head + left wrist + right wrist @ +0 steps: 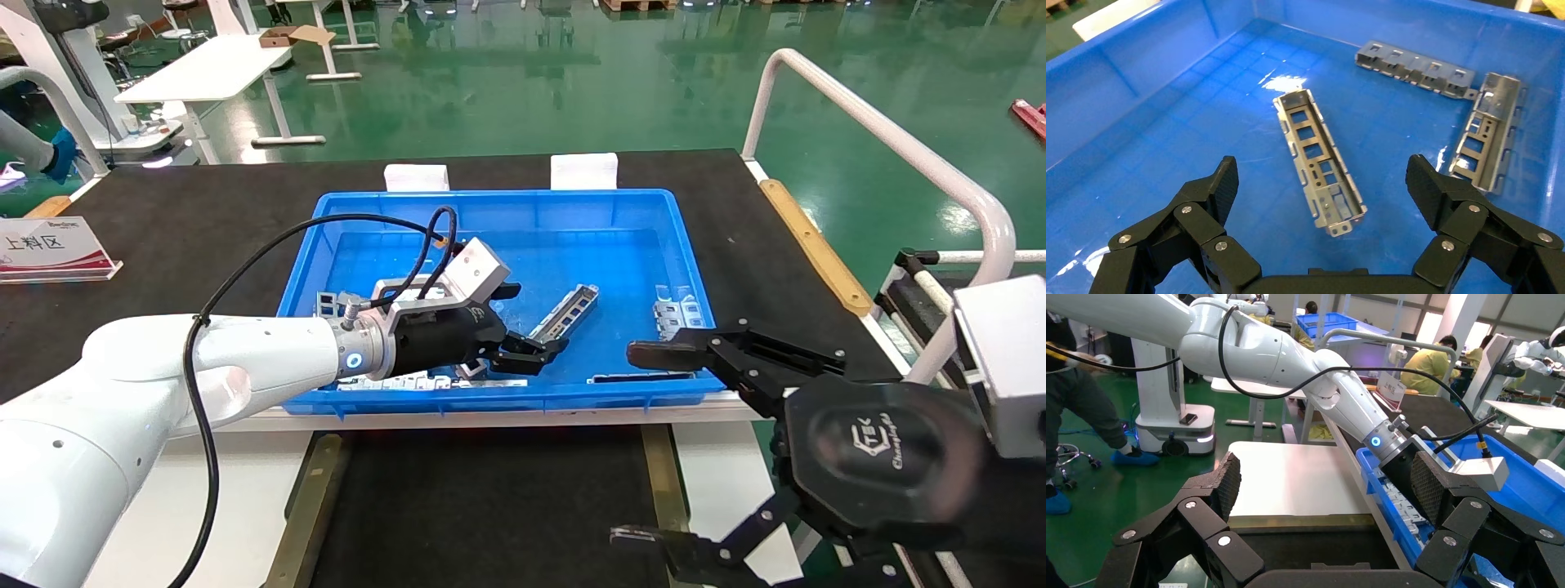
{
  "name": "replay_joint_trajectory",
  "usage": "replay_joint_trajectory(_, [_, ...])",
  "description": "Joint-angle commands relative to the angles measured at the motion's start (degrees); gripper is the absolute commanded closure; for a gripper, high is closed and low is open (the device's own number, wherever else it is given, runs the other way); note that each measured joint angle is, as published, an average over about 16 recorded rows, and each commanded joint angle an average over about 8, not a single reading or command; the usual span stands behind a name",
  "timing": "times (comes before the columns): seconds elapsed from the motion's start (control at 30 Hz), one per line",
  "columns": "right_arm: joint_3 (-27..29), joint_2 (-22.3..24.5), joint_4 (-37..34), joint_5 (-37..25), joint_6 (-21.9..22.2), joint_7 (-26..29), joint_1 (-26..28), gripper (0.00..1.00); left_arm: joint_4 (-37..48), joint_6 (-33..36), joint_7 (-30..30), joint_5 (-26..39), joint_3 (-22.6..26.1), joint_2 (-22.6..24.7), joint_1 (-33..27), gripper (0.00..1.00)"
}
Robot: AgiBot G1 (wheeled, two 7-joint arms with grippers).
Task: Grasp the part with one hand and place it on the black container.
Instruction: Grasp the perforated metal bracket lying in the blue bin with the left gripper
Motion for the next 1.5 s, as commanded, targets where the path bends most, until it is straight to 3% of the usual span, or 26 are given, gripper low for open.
replay_joint_trajectory(0.03, [-0.01, 0.0, 0.0, 0.01, 0.0, 0.0, 0.0, 0.0, 0.08, -0.45, -0.3, -0.27, 0.37, -0.03, 0.04, 0.0])
replay_joint_trajectory(0.2, [-0.03, 0.01, 0.0, 0.02, 0.01, -0.01, 0.01, 0.04, 0.24, -1.34, -0.93, -1.07, 1.05, -0.06, 0.28, 0.0])
replay_joint_trajectory(0.27, [-0.03, 0.01, 0.0, 0.02, 0.02, -0.02, 0.01, 0.26, 0.22, -1.56, -1.15, -1.44, 1.29, -0.05, 0.44, 0.0])
replay_joint_trajectory(0.3, [-0.04, 0.02, 0.0, 0.03, 0.02, -0.02, 0.01, 0.38, 0.18, -1.63, -1.24, -1.62, 1.42, -0.05, 0.54, 0.05])
replay_joint_trajectory(0.43, [-0.05, 0.02, 0.0, 0.04, 0.02, -0.03, 0.01, 0.88, -0.07, -1.76, -1.48, -2.21, 2.03, -0.05, 0.89, 0.54])
replay_joint_trajectory(0.5, [-0.06, 0.03, 0.0, 0.04, 0.03, -0.03, 0.01, 1.0, -0.18, -1.8, -1.55, -2.46, 2.36, -0.07, 1.01, 0.79])
replay_joint_trajectory(0.57, [-0.07, 0.03, 0.0, 0.05, 0.03, -0.03, 0.01, 1.0, -0.23, -1.88, -1.59, -2.7, 2.67, -0.09, 1.07, 0.99])
replay_joint_trajectory(1.5, [-0.17, 0.07, 0.0, 0.12, 0.08, -0.09, 0.04, 1.0, 0.72, -3.48, -1.42, -7.36, 5.22, -0.22, 2.55, 1.0])
